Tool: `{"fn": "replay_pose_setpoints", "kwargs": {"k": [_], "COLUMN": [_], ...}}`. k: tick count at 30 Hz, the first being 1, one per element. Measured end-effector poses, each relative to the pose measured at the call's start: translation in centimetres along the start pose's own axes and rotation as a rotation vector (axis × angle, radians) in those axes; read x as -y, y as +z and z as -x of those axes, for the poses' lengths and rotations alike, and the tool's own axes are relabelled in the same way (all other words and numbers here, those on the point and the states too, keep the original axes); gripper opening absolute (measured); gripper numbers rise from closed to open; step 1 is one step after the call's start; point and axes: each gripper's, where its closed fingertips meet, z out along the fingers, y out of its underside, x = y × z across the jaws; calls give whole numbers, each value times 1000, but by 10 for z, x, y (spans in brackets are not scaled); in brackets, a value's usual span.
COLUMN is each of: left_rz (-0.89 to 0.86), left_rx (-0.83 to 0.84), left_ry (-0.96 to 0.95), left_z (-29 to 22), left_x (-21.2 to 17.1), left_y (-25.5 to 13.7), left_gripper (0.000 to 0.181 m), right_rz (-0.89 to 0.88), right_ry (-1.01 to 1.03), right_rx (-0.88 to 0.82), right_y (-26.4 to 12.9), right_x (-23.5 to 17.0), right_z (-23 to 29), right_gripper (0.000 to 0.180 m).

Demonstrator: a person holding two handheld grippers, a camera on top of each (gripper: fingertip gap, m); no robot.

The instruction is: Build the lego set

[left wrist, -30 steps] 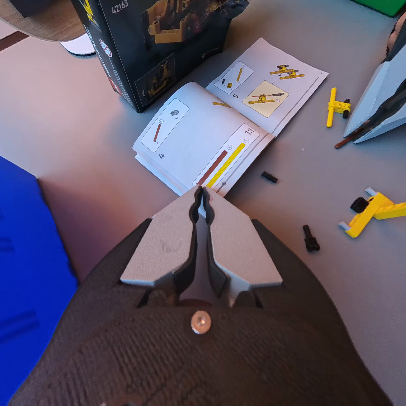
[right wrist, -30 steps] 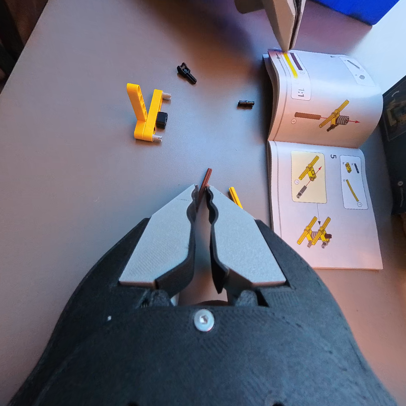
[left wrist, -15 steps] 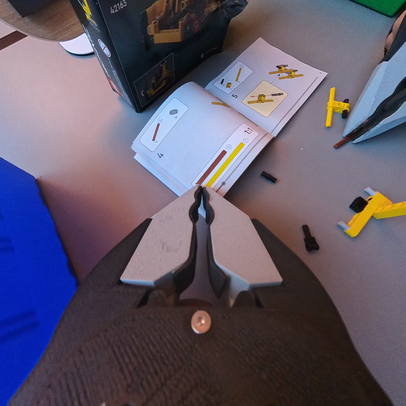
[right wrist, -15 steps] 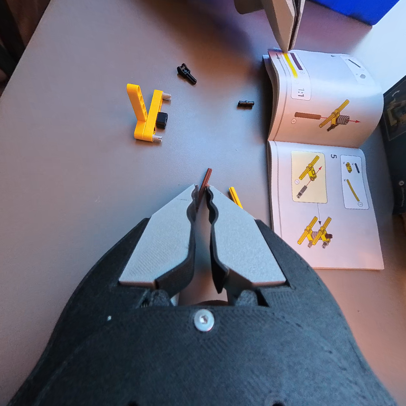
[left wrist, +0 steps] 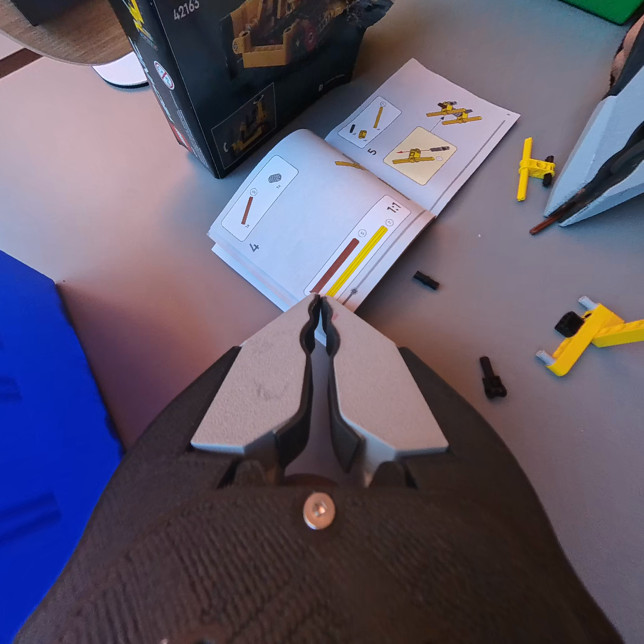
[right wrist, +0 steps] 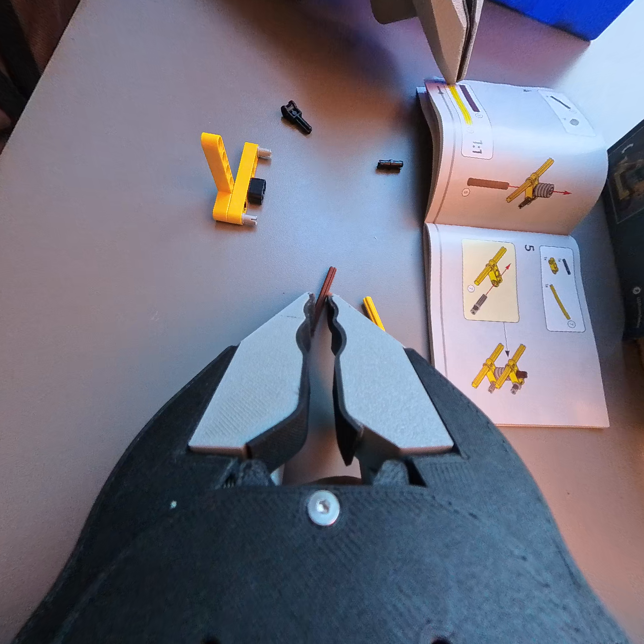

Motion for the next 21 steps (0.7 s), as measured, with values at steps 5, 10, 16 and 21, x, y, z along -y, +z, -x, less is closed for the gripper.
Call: {"fn": "replay_pose_setpoints", "kwargs": {"k": [5, 10, 16, 21], "left_rz": [2, 1, 2, 5], "left_rx": [0, -2, 7, -4], "left_ry": [1, 2, 7, 34], "left_z": [0, 0, 2, -6], "left_x": [0, 0, 0, 1], "left_y": [0, -1, -1, -3], "left_gripper": [0, 0, 0, 6], "right_rz": [0, -110, -273, -158], "right_ry": [-1, 45, 169, 274], "right_rx": [-1, 31, -136, -347], "right_y": [0, -8, -22, 0], "right_x": [0, 18, 49, 58], "right_z": [0, 1, -42, -80], "right_gripper": [4, 16, 17, 20]}}
